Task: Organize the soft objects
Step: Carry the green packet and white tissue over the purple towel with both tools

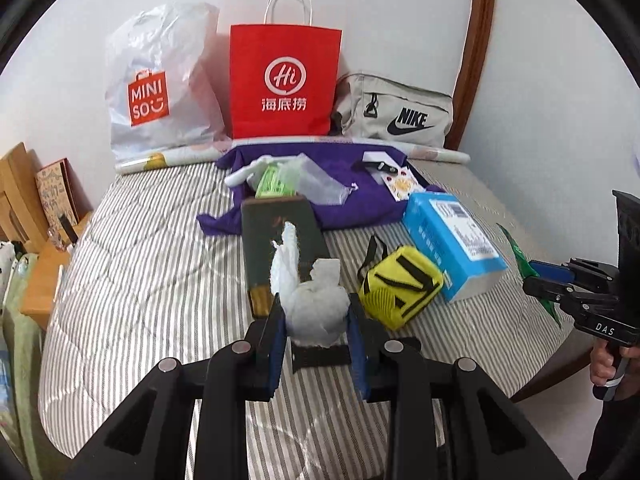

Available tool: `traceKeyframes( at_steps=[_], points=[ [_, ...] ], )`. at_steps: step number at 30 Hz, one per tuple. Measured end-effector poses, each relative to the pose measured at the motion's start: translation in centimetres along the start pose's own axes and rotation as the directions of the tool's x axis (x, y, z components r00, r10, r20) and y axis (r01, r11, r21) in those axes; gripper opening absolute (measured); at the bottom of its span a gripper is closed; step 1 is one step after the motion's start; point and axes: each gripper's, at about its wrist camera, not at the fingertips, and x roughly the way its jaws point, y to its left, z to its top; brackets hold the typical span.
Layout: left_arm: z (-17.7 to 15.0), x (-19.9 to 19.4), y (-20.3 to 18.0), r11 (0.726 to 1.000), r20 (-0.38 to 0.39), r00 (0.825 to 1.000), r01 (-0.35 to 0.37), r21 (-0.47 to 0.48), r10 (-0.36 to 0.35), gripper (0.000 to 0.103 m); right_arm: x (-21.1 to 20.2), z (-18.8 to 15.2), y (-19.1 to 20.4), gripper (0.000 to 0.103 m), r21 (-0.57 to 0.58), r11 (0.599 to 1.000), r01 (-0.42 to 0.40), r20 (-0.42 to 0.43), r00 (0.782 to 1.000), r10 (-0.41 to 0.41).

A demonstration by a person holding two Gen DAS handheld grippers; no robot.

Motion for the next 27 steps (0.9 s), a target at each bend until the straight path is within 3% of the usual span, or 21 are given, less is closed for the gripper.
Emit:
traceKeyframes(
  at_steps=[17, 27],
  points=[
    [5.3, 1.4, 0.9, 1.000, 0.046, 0.999, -0.022, -0.013, 0.023, 0.027, 1.5, 5.8, -2.0, 0.031, -0.004, 1.000, 0.001, 0.014, 1.000, -0.001],
    [8.0, 3.7, 2.6, 0.998, 0.049, 0.999, -0.018, -0.064, 0.021, 0.027, 3.1, 9.5, -3.4, 0.031, 0.017, 0.997, 0.070, 0.037, 0.997, -0.071]
  ],
)
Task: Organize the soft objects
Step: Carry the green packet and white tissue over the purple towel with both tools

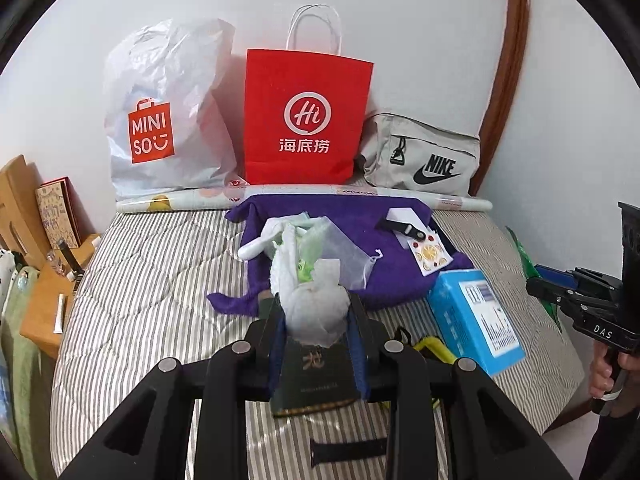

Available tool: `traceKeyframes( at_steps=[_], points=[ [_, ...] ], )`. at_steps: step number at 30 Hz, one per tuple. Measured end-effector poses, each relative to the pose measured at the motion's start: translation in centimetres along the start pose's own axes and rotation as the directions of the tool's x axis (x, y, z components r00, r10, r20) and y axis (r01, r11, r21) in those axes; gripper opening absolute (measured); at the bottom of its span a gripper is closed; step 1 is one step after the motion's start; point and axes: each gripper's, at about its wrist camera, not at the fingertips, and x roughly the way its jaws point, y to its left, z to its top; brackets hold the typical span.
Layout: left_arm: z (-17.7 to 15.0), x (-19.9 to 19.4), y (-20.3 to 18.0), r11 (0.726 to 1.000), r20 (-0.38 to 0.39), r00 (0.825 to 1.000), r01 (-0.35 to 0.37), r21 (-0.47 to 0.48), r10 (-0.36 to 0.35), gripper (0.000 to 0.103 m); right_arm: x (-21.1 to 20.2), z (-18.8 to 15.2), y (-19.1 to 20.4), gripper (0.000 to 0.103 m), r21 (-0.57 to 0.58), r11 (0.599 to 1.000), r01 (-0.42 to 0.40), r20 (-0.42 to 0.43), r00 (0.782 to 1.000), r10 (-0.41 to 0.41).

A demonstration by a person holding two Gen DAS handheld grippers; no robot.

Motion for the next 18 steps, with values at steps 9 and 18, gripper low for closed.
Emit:
traceKeyframes(
  at_steps=[9, 18],
  points=[
    [2.5, 3.2, 0.7, 0.999, -0.033, 0.999, 0.013, -0.030, -0.014, 0.027, 3.2, 2.6, -1.4, 0.031, 0.016, 1.000, 0.009, -0.003, 1.000, -0.009],
    [5.0, 7.7, 0.7, 0.997, -0.082, 0.995, 0.055, -0.045, -0.058, 0.027, 8.0, 5.2, -2.6, 0.031, -0.007, 1.000, 0.016, -0.044, 0.999, -0.016]
  ],
)
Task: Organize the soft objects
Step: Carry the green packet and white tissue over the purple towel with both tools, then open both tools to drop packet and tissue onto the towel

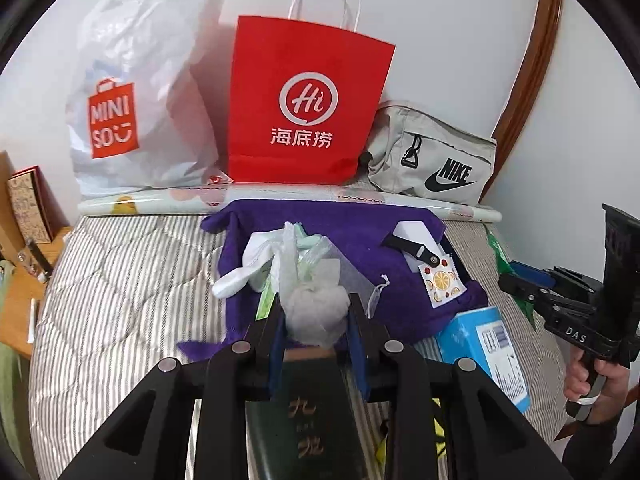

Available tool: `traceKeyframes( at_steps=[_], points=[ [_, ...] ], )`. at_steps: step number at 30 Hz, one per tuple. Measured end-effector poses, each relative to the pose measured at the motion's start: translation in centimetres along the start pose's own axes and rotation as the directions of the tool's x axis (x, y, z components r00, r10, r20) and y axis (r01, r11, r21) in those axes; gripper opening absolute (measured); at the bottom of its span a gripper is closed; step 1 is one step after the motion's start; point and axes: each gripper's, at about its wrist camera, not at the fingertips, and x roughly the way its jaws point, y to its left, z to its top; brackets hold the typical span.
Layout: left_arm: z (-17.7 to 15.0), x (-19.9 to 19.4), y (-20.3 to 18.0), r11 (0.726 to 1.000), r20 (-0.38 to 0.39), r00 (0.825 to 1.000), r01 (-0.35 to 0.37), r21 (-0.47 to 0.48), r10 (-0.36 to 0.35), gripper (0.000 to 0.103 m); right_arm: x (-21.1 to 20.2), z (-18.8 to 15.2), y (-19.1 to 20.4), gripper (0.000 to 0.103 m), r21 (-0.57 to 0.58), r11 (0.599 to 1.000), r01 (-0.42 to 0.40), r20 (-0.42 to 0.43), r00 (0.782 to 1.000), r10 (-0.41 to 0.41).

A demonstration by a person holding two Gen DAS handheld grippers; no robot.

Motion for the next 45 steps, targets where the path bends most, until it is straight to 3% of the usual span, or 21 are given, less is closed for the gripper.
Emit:
traceKeyframes(
  at_steps=[16, 25, 29, 40, 42, 44, 45],
  points=[
    [3.7, 7.7, 0.3, 0.998, -0.113, 0.992, 0.054, -0.023, -0.056, 0.027, 8.3, 2.5, 0.2, 0.031, -0.078, 0.996, 0.034, -0.112, 0.993, -0.043],
    [4.9, 11.6, -0.3, 0.996, -0.200, 0.975, 0.092, -0.011, -0.092, 0.028, 11.4, 2.8, 0.0, 0.031, -0.122, 0.991, 0.052, -0.171, 0.983, -0.072],
    [5.1, 13.4, -0.3, 0.997, -0.245, 0.967, 0.075, -0.006, -0.074, 0.028, 12.6, 2.7, -0.3, 0.031, -0.128, 0.990, 0.054, -0.200, 0.977, -0.079],
    [5.5, 15.1, 0.2, 0.996, -0.279, 0.956, 0.091, -0.012, -0.090, 0.030, 14.3, 2.9, -0.9, 0.033, -0.106, 0.994, -0.013, -0.251, 0.968, -0.015],
    [5.6, 15.1, 0.2, 0.995, -0.282, 0.955, 0.099, -0.007, -0.097, 0.034, 14.2, 3.0, -0.9, 0.036, -0.105, 0.994, -0.022, -0.249, 0.968, -0.005],
    [5.7, 14.7, 0.2, 0.995, -0.271, 0.958, 0.096, 0.006, -0.091, 0.046, 14.1, 3.0, -1.0, 0.041, -0.100, 0.994, -0.034, -0.249, 0.969, 0.008],
    [5.7, 14.4, 0.2, 0.996, -0.260, 0.962, 0.088, 0.013, -0.082, 0.058, 14.1, 2.9, -1.1, 0.046, -0.096, 0.994, -0.045, -0.249, 0.968, 0.019]
  ],
)
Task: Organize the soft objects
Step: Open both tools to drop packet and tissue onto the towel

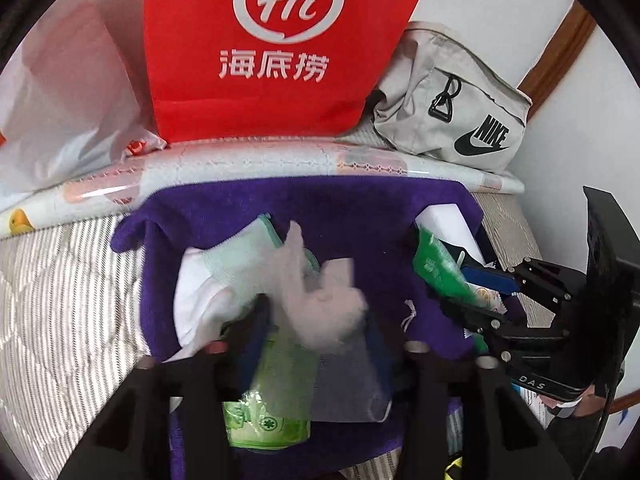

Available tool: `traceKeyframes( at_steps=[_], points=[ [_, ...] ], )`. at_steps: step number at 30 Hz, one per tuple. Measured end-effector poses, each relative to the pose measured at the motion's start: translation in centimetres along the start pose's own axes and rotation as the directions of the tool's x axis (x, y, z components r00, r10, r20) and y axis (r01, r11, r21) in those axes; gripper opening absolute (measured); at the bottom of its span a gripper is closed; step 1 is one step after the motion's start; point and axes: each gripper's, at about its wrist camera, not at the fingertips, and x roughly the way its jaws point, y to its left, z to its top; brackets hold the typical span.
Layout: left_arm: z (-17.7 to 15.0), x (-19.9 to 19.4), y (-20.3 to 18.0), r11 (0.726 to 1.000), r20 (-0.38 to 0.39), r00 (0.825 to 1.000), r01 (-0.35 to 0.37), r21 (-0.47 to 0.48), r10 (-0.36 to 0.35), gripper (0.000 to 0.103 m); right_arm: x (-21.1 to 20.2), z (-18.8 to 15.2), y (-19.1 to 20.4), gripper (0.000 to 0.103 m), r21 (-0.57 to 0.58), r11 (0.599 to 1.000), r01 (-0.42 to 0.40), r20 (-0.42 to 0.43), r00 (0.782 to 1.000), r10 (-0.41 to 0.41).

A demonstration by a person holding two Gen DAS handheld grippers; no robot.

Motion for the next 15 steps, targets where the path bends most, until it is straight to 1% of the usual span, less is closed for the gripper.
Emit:
traceKeyframes(
  at_steps=[1, 2, 3, 4, 7, 9, 11, 15],
  points=[
    [-0.1, -0.2, 0.0, 1.000, 0.008, 1.000, -0.010, 0.004, 0.010, 0.064, -0.1, 0.0, -0.1, 0.053, 0.001, 1.000, -0.006, 0.004, 1.000, 0.006],
    [-0.2, -0.6, -0.1, 1.000, 0.021, 1.000, -0.022, 0.010, 0.021, 0.064, -0.3, -0.1, -0.1, 0.057, 0.002, 1.000, -0.010, 0.012, 1.000, 0.010],
    [-0.3, -1.0, -0.1, 1.000, 0.026, 0.999, -0.024, 0.015, 0.023, 0.064, -0.5, -0.2, -0.1, 0.064, 0.004, 1.000, -0.010, 0.025, 1.000, 0.010],
    [-0.5, -1.3, -0.1, 1.000, 0.028, 0.999, -0.023, 0.020, 0.022, 0.064, -0.8, -0.3, -0.1, 0.066, 0.003, 1.000, -0.008, 0.034, 0.999, 0.008],
    [-0.7, -2.0, -0.1, 0.999, 0.031, 0.999, -0.028, 0.019, 0.028, 0.064, -1.6, -0.4, -0.2, 0.066, 0.015, 1.000, -0.011, 0.050, 0.999, 0.010],
    [-1.1, -2.5, -0.1, 0.999, 0.031, 0.999, -0.045, 0.018, 0.045, 0.064, -2.1, -0.6, -0.1, 0.066, 0.022, 1.000, -0.022, 0.046, 0.999, 0.021],
    [-1.4, -2.9, 0.0, 0.998, 0.033, 0.998, -0.060, 0.015, 0.060, 0.064, -2.7, -0.9, 0.0, 0.066, 0.024, 1.000, -0.010, 0.052, 0.999, 0.008],
    [-2.7, -4.2, 0.1, 0.997, 0.039, 0.996, -0.078, 0.007, 0.077, 0.064, -4.6, -1.8, 0.4, 0.066, 0.045, 0.999, -0.015, 0.083, 0.996, 0.011]
  ],
)
